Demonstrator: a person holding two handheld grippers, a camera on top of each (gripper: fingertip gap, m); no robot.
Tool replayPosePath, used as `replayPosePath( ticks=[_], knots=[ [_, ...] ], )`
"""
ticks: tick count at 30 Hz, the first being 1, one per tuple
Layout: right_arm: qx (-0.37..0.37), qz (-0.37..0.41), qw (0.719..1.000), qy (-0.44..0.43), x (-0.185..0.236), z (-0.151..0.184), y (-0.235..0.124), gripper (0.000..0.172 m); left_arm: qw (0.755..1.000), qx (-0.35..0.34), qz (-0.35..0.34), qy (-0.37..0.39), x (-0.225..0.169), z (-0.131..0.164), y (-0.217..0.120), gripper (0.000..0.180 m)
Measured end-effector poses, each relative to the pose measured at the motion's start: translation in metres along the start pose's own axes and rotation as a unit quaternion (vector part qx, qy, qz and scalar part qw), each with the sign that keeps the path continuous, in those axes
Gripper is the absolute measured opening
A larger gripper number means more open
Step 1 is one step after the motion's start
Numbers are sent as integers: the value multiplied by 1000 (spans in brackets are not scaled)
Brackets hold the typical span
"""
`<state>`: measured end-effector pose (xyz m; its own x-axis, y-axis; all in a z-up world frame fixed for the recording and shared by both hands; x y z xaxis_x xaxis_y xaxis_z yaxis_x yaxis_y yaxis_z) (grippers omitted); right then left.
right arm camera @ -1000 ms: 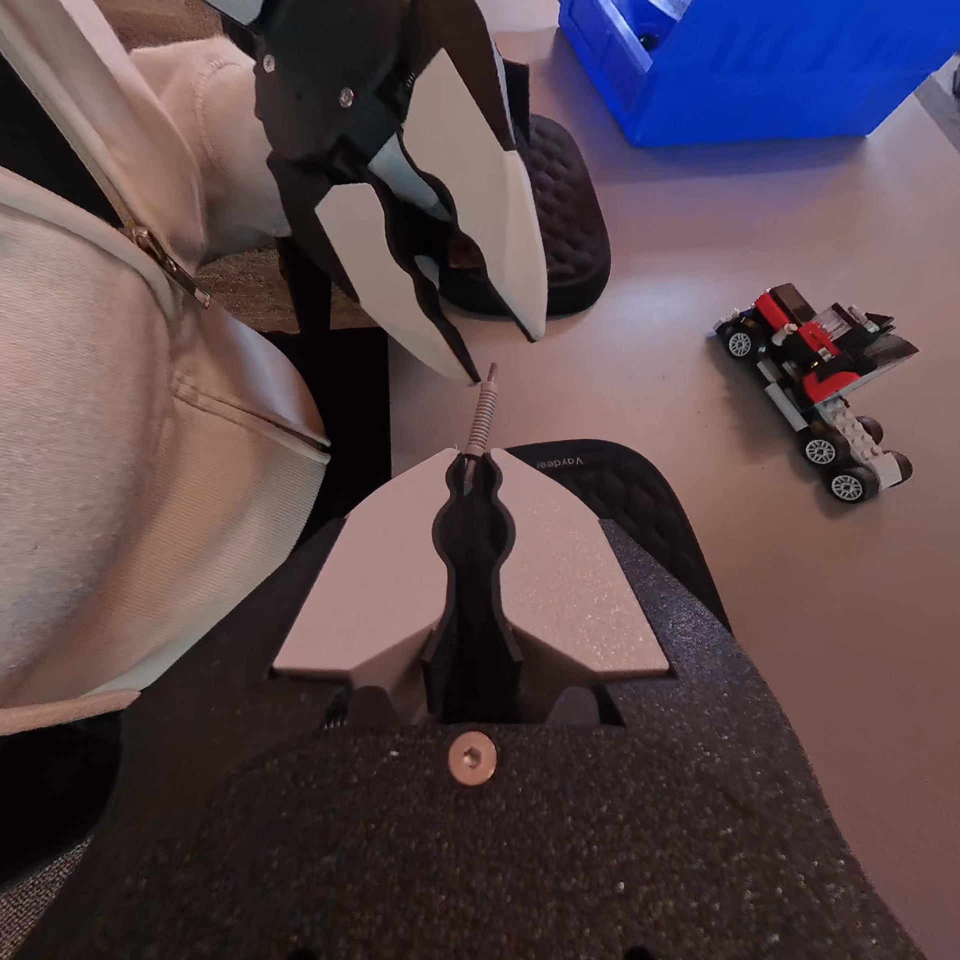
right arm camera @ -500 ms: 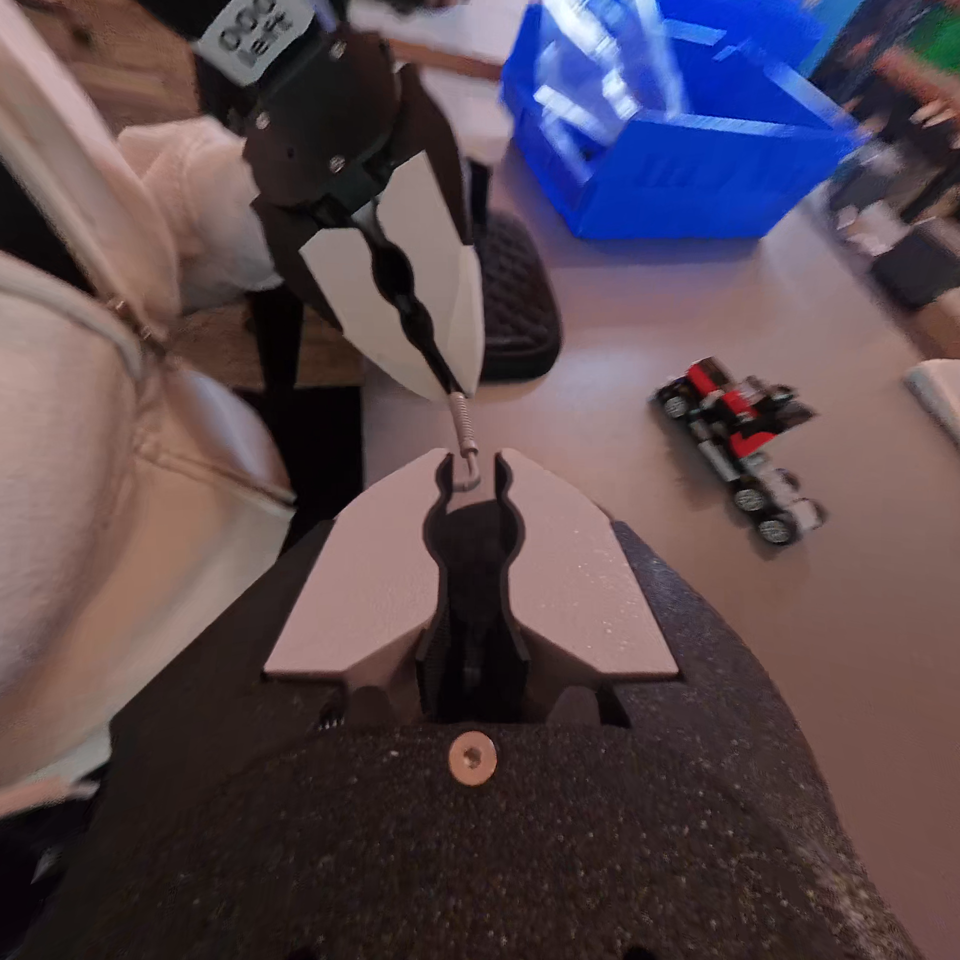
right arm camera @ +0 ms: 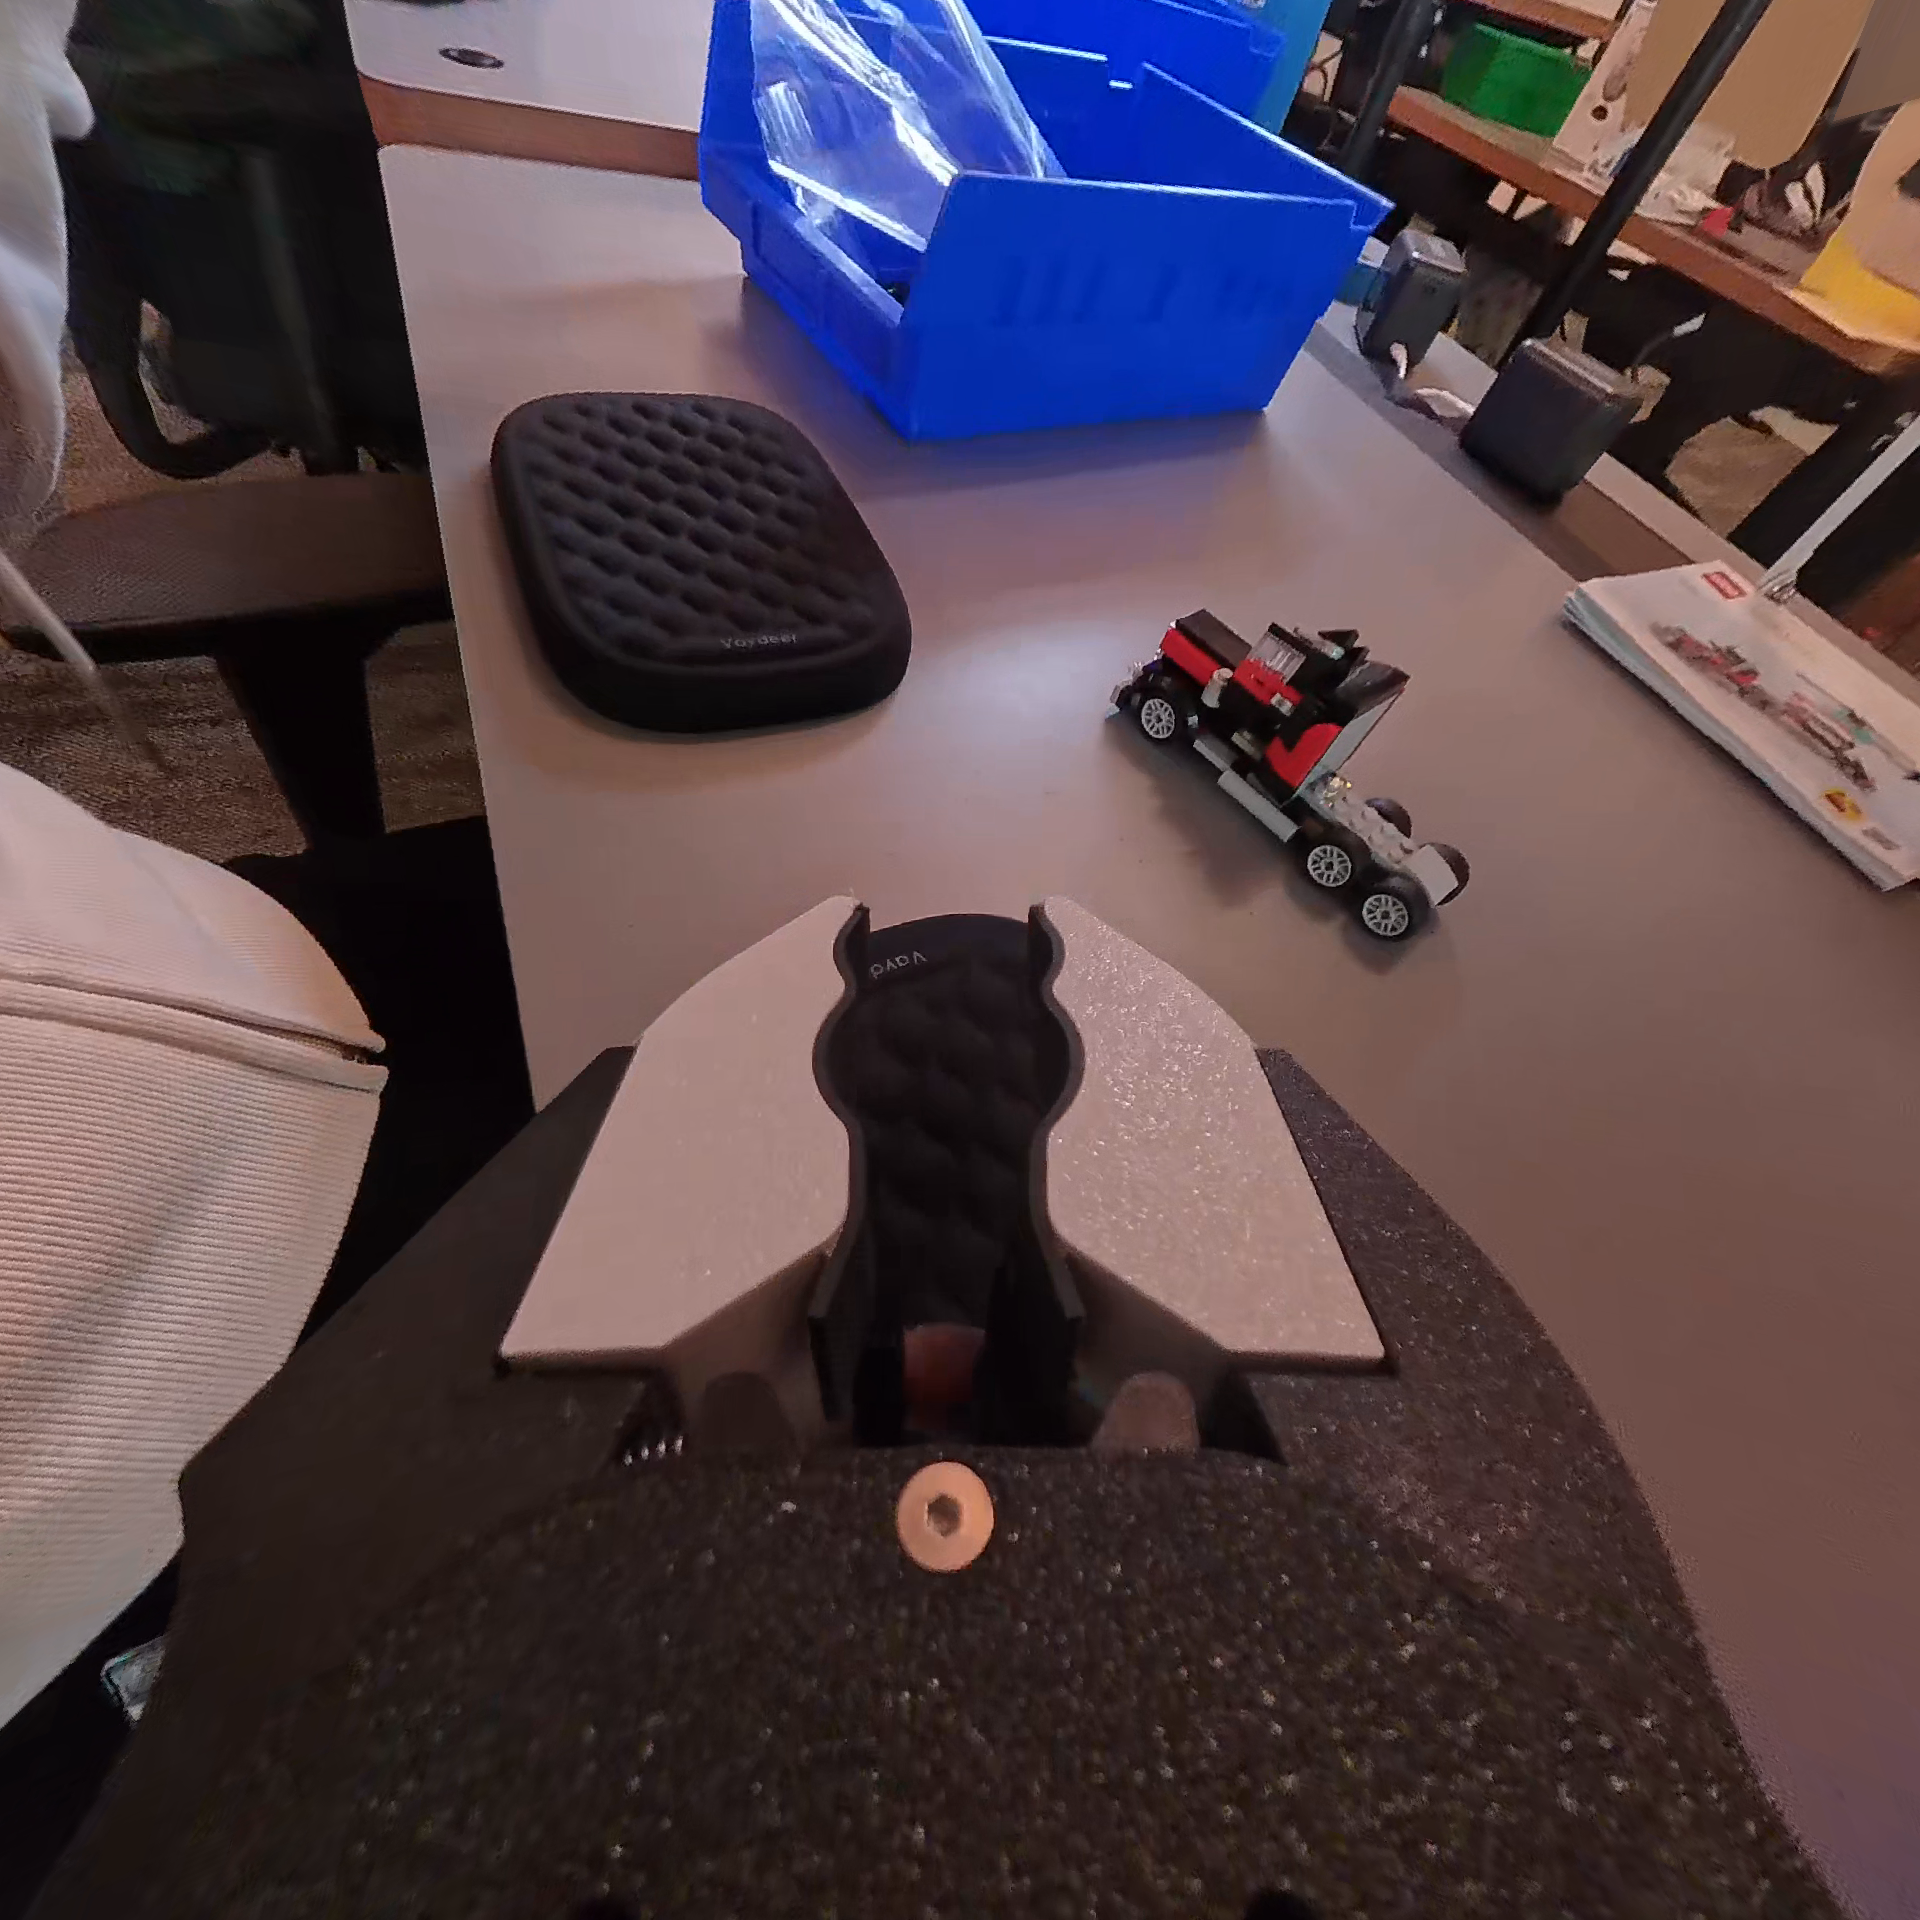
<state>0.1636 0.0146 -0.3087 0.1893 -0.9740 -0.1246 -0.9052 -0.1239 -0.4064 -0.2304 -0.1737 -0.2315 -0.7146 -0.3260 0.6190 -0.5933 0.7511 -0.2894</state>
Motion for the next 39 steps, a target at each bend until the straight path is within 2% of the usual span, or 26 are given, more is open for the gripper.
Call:
replayPosePath(
  ticks=[2, 7, 9, 14, 16, 17, 19, 20, 22, 24, 27, 31, 32, 36, 39],
  knots=[
    [6, -2, 1000, 4, -1, 3, 2, 29, 999, 44, -20, 9, 15, 4, 13, 3],
    [15, 10, 1000, 4, -4, 7, -2, 29, 989, 144, 25, 3, 22, 15, 69, 4],
    [16, 13, 1000, 9, -5, 9, -4, 29, 984, 174, 29, -12, 23, 18, 85, 20],
    [20, 23, 999, 12, -11, 12, -8, 29, 990, 119, 36, -63, 19, 12, 85, 30],
    [9, 22, 999, 21, -12, 13, -8, 28, 994, 64, 9, -90, 19, 4, 76, 33],
    [2, 23, 999, 27, -13, 13, -8, 29, 995, 14, 11, -102, 15, -4, 68, 34],
    [-7, 21, 999, 40, -18, 10, -6, 29, 984, -114, 71, -118, -4, -27, 49, 33],
    [-12, 18, 999, 45, -21, 7, -5, 29, 969, -167, 134, -122, -19, -39, 39, 33],
    [-25, 14, 998, 56, -30, 0, 0, 30, 923, -204, 299, -128, -55, -60, 27, 32],
    [-39, 7, 997, 62, -42, -9, 8, 30, 885, -208, 400, -121, -90, -77, 27, 38],
    [-17, -15, 999, 43, -68, -25, 26, 34, 872, -191, 442, -91, -137, -98, 47, 52],
    [42, -95, 993, 64, -111, -46, 56, 48, 860, -123, 489, -73, -191, -121, 87, 61],
    [49, -112, 990, 75, -121, -49, 65, 53, 865, -101, 487, -66, -202, -124, 98, 64],
    [85, -157, 978, 107, -151, -51, 96, 59, 889, -39, 456, -2, -225, -121, 132, 71],
    [96, -159, 979, 82, -164, -52, 110, 56, 879, -42, 475, -11, -230, -112, 134, 63]
  ],
)
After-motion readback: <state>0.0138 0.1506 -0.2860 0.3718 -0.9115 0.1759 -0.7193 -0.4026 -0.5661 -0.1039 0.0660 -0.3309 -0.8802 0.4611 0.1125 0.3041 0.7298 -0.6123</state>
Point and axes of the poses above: each gripper's, where its closed fingertips meet, y out along the fingers, z out of its underside, x = y × z across the jaws, the point moved 9 cm from there along -y, back along the fingers, and after that the axes turned 10 degrees about -z, right-handed, at the moved point
